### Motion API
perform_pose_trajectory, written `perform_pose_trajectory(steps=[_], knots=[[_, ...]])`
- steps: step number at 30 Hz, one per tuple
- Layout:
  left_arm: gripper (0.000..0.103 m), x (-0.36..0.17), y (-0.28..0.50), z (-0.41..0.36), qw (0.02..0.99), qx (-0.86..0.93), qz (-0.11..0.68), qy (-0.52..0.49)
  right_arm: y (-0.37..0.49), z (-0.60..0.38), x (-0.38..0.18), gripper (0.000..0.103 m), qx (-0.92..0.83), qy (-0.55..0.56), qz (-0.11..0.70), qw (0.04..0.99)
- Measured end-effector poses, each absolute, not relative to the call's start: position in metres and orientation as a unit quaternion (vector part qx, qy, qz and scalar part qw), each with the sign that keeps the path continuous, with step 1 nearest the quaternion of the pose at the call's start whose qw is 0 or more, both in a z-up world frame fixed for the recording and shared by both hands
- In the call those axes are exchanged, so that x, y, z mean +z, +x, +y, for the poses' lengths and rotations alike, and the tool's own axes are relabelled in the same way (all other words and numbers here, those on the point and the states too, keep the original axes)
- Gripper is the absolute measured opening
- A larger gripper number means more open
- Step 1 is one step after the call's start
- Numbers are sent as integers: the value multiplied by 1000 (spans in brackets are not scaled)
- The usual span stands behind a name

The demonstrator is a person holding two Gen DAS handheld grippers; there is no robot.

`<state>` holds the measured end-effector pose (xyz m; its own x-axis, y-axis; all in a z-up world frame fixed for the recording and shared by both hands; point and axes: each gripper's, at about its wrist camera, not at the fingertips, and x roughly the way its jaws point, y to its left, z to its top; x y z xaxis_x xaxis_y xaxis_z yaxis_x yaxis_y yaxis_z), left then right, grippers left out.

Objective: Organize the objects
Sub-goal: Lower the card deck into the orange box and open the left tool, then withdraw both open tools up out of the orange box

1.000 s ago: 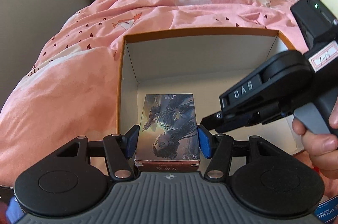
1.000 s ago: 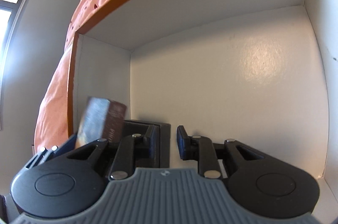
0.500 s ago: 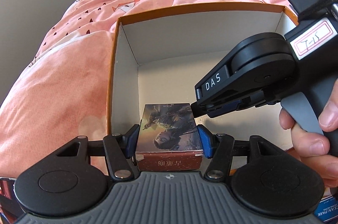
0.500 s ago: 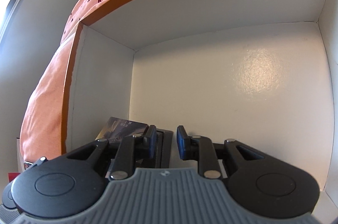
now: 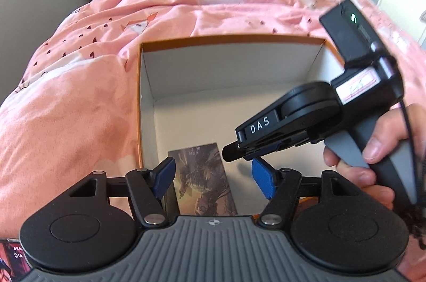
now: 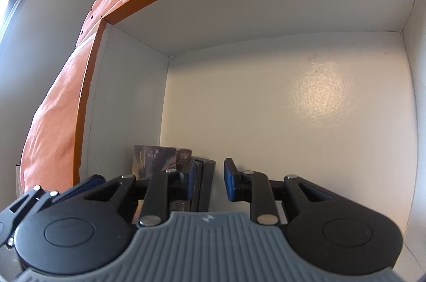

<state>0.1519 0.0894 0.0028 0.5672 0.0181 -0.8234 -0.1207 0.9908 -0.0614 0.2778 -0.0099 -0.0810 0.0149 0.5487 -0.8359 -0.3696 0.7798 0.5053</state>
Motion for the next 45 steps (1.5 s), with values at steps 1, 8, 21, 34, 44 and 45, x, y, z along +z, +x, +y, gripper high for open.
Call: perform_pose_trajectory(steps=[1,8,21,34,44,45], knots=[[76,8,151,96,886,36,457,-68,278,-12,-78,33,322,73,620,711],[74,31,156,144,898,65,411,-140,287,-15,-58,49,328,106,598,724],[49,4,152,166,885,78,420,-186,280,-16,-89,51,314,196,670,644],[39,-2,149,167,881,78,424,-196,263,-8,-104,29,310,231,692,610],[34,-8,149,164,878,78,429,-198,268,4,-85,11,277,66,639,715],[33,-8,148,164,877,78,430,-199,267,8,-87,10,280,58,643,710]])
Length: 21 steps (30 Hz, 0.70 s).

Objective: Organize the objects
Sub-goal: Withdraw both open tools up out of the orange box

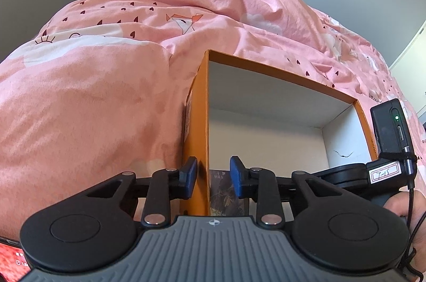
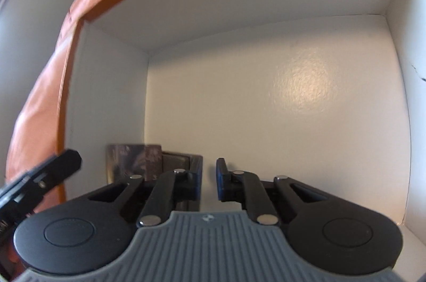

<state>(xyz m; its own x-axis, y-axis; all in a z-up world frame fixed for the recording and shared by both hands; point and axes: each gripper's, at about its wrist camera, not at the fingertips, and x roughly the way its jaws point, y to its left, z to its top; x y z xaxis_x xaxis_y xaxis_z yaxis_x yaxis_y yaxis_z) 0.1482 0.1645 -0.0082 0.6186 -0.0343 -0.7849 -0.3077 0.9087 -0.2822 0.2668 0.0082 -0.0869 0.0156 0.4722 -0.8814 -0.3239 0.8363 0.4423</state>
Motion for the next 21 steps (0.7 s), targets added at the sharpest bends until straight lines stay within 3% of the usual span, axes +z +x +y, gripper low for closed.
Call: perform_pose_trajectory(steps=[7,13,21], knots=[[28,-9,148,163,878,74,432,-195,258,27,-89,2,302,44,656,690],[28,-4,145,161,881,74,426,-193,254,27,-86,2,307,43,652,692],[28,30,112,134,903,39,406,-135,217,-5,-33,4,337,26,567,751]])
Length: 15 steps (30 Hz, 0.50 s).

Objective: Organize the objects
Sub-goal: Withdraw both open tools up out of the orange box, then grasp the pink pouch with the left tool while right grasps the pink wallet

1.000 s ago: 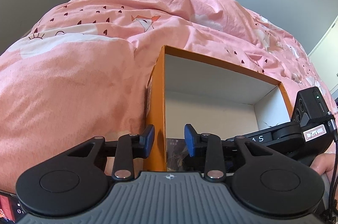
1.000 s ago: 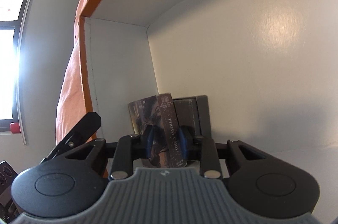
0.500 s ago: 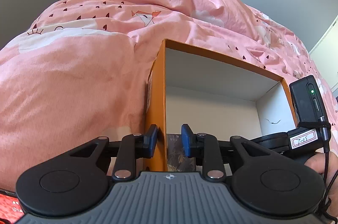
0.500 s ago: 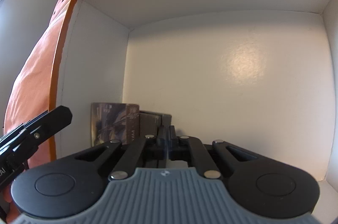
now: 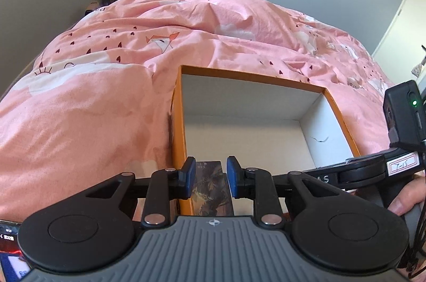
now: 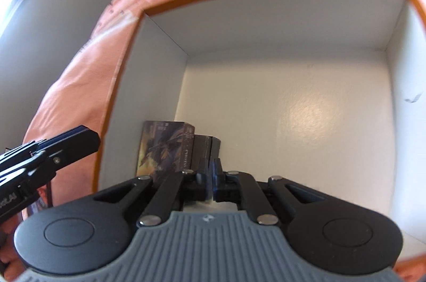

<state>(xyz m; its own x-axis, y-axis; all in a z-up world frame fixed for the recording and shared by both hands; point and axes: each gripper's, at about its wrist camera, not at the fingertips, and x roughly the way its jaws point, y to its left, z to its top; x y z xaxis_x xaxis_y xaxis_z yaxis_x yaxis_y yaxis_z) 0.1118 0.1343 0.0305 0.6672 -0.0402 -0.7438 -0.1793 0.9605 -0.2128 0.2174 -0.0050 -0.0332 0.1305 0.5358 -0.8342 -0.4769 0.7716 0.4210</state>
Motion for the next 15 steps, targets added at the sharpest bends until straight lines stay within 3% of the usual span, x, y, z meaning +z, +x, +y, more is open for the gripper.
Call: perform_pose_trajectory(steps=[5,11,15], knots=[[28,35,88,112,899,-16,421,-120,182,-60,5,10,344,24,513,786],[28,4,74,92,859,-68,487,-140,147,-99,1,11,303,35,500,811],[38,-24,70,79,823,-74,547,-133,128,-119,-16,12,287,57,533,794]])
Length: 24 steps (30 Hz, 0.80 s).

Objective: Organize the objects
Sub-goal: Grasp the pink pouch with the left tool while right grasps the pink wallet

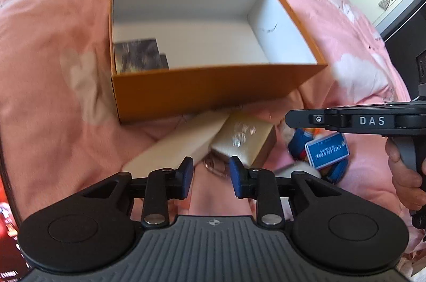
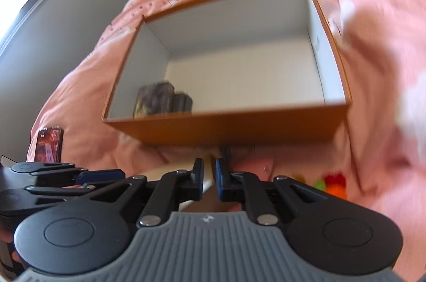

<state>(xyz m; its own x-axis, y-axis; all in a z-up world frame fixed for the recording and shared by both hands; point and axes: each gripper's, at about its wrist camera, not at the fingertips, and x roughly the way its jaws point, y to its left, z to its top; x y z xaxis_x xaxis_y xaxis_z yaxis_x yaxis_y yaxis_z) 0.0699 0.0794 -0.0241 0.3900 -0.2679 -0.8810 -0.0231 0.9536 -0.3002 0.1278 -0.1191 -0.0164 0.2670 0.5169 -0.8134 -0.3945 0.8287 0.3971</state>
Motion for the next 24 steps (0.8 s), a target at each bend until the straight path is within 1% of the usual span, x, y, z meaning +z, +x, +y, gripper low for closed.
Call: perform_pose_trajectory(steps=[1,3,4,6,7,8,12,19,20,21,22,24], knots=[[39,-30,70,78,815,-71,559,-136,125,-122,-23,12,282,61,544,788],[49,-43,70,76,800,-68,580,-142,122,-127,-36,13,268,67,562,779],[52,-47,71,75,794,-65,588,-144,121,-130,-42,14,261,71,571,775],[57,-55,71,76,787,-53,596,-152,121,-133,-52,20,251,81,583,769],[59,-58,72,75,784,-46,599,-156,122,-136,-55,26,245,85,588,766],[61,-62,74,76,782,-39,602,-158,124,-137,-58,28,242,87,593,763],[64,-79,81,74,768,-30,619,-164,132,-136,-66,28,234,92,606,754],[64,-98,88,69,755,-23,636,-160,146,-134,-78,28,226,93,632,736],[62,-98,88,70,755,-23,636,-161,148,-133,-82,28,224,94,640,729],[56,-98,88,70,756,-22,635,-161,149,-131,-85,28,223,94,646,724],[55,-97,87,71,757,-24,633,-161,150,-130,-86,28,222,91,647,724],[49,-96,86,71,759,-23,630,-160,152,-129,-87,28,222,91,649,722]])
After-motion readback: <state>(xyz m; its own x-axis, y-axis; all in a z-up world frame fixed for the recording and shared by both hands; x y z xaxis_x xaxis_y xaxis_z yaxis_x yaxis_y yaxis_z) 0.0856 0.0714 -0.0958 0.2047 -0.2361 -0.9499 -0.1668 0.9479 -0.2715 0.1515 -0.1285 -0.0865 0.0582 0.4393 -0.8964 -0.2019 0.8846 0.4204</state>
